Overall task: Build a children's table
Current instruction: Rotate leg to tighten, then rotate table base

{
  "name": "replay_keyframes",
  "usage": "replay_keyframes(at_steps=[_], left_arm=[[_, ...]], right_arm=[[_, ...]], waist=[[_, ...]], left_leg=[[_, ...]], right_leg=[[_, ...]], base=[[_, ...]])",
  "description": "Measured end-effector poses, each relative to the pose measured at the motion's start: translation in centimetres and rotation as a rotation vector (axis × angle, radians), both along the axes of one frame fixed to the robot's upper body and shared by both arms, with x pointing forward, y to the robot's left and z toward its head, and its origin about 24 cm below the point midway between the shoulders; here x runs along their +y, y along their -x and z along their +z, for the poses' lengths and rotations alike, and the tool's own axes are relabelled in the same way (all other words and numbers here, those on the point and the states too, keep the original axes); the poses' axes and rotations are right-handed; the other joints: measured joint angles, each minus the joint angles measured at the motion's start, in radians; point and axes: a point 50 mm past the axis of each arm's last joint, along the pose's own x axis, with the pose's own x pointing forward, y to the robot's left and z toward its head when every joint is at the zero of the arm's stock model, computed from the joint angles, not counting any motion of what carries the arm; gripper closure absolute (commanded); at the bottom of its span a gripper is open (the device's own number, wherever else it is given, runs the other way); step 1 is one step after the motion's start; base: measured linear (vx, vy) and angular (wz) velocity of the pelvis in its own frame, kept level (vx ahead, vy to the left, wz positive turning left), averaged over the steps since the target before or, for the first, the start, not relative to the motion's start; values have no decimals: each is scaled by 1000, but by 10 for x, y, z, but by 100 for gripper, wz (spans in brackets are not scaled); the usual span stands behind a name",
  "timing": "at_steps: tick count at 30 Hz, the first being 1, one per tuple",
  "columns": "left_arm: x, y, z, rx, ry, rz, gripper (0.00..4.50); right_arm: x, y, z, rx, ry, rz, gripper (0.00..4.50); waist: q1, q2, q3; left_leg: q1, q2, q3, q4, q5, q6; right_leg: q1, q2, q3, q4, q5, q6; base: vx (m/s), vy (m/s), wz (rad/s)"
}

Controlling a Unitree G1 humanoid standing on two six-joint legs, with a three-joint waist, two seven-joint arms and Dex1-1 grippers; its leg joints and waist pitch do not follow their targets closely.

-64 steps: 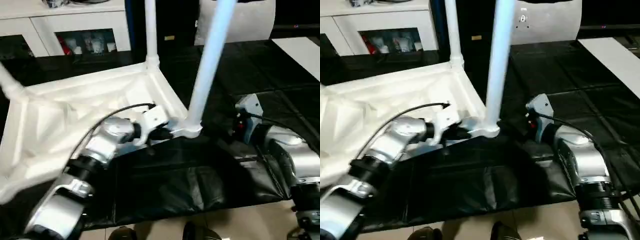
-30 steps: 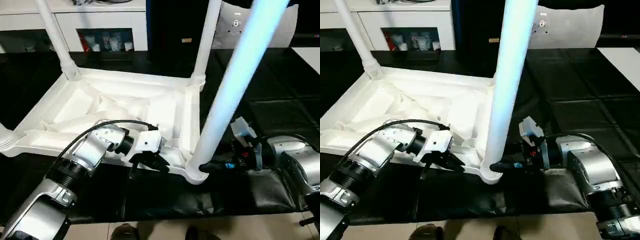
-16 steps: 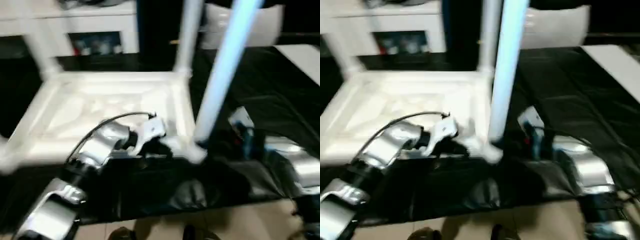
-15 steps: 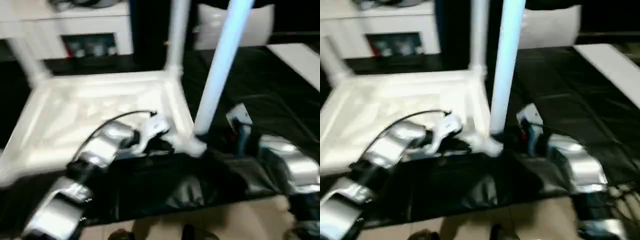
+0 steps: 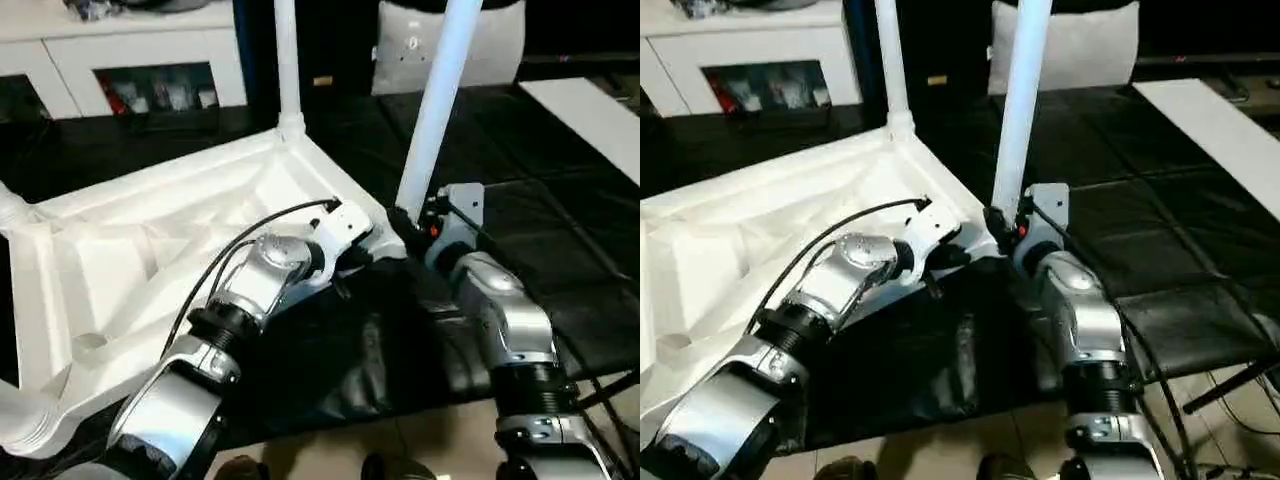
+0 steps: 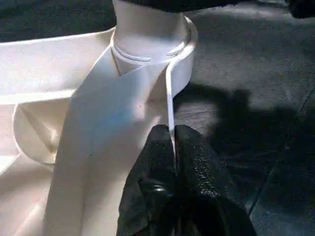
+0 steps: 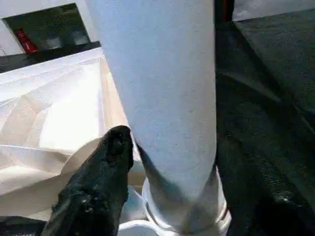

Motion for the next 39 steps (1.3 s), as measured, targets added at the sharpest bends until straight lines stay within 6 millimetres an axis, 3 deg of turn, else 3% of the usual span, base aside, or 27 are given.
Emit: replay_keyframes(at_steps=[10, 12, 15, 18, 20, 24, 27, 30, 32, 36, 39], left_arm=[[21, 0, 1, -72, -8, -105, 450], [26, 3, 3, -51, 19, -136, 407], [22, 5, 24, -104, 130, -177, 388], [18, 7, 40, -174, 153, -215, 368], [29, 11, 39, -177, 131, -211, 350], [65, 23, 26, -96, 43, -141, 345], [98, 45, 26, -35, -47, -147, 345], [118, 65, 26, 38, -103, -170, 345], [122, 75, 26, 82, -110, -185, 345], [130, 95, 22, 174, -151, -167, 345], [132, 103, 20, 222, -172, -142, 345]], right_arm=[[-30, 27, -9, -3, 90, 89, 75], [-35, 30, -1, -33, 97, 98, 68], [-37, 31, 13, -85, 80, 127, 34], [-32, 34, 23, -123, 95, 203, 15], [-29, 41, 28, -122, 88, 278, 0], [-15, 50, 29, -104, 69, 411, 0], [1, 54, 31, -105, 56, 493, 0], [14, 52, 33, -112, 41, 528, 0], [25, 49, 36, -124, 44, 557, 0], [51, 24, 34, -132, 132, 560, 0], [59, 8, 27, -116, 191, 515, 0]], waist=[[31, 1, 1], [35, 2, 1], [42, 2, 1], [38, 3, 1], [32, 3, 1], [10, 1, 2], [-3, -4, 5], [-4, -5, 6], [-6, -7, 7], [-14, -10, 10], [-16, -13, 14]], left_leg=[[1, 4, 7, 0, 0, 1], [2, 4, 8, -1, 0, 1], [2, 5, 9, 0, 0, 1], [5, 5, 12, 0, -2, -2], [14, 5, 13, -2, -2, -2], [18, 6, 14, -7, -2, -2], [17, 6, 12, -11, -2, -2], [18, 6, 12, -11, -2, -2], [19, 5, 11, -11, -2, -2], [19, 3, 11, -11, -2, -3], [19, 3, 12, -11, -2, -3]], right_leg=[[-1, 0, 0, -4, 3, 0], [-1, 0, 1, -5, 4, 1], [-1, 0, 1, -5, 5, 0], [7, -1, 2, -7, 2, 7], [9, 0, 3, -7, 1, 8], [9, 1, 4, -7, 0, 9], [7, 2, 4, -6, 0, 9], [5, 1, 5, -8, 0, 9], [6, 1, 6, -8, 0, 9], [6, 1, 11, -9, 0, 9], [7, 2, 14, -9, 0, 9]], base=[[0, 0, 0], [0, 0, 0], [0, 0, 0], [0, 0, 0], [0, 0, 0], [0, 0, 0], [0, 0, 0], [0, 0, 0], [0, 0, 0], [0, 0, 0], [0, 0, 0]])
